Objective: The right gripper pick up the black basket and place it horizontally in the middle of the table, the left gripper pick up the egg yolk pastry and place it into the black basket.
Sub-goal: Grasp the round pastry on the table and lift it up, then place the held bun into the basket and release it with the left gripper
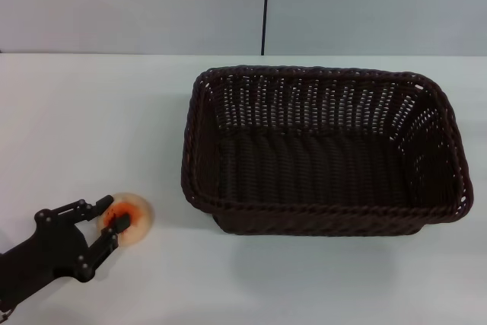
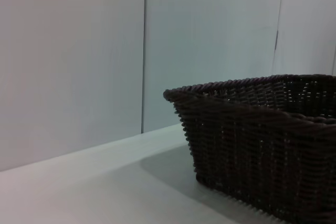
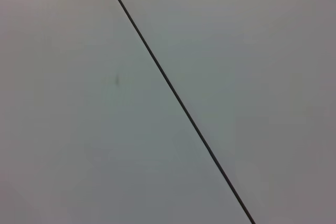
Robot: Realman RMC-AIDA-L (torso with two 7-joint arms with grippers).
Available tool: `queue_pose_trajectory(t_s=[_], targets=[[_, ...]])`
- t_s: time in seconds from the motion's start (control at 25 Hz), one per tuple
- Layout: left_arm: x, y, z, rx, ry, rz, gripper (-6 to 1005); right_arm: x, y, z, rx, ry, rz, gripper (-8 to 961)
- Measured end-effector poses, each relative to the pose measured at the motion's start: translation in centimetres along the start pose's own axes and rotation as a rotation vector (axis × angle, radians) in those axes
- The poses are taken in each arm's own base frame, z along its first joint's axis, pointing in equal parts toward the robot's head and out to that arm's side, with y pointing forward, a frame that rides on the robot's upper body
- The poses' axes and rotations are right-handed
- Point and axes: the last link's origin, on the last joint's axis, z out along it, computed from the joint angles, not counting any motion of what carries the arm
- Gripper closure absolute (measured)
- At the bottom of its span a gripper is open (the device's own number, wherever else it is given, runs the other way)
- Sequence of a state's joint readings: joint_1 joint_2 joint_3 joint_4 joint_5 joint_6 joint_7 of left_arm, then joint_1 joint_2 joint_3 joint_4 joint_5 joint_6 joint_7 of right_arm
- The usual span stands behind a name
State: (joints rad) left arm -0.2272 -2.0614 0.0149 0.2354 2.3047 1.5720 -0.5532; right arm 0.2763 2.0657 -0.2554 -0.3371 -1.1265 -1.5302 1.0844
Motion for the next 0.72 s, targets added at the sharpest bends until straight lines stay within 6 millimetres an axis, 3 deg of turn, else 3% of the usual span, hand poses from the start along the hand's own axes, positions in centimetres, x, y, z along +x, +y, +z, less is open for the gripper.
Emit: queue_pose_trajectory(t_s=[0.08,0.52,0.72], targets=[[0.0,0.0,0.0,-0.001,0.001,0.0,666,0.0,0.0,-0.1,0.003,0.0,0.0,506],[1.0,-0.2,-0.1,-0.003,0.063,-0.006,882,0.0,-0.2,-0.4,0.015,0.001,-0.001,506],[2.6,-1.4,-1.1,0.117,0.202,-0.027,918,-0.1,-0.3,-0.6,0.019,0.001,-0.002,506]])
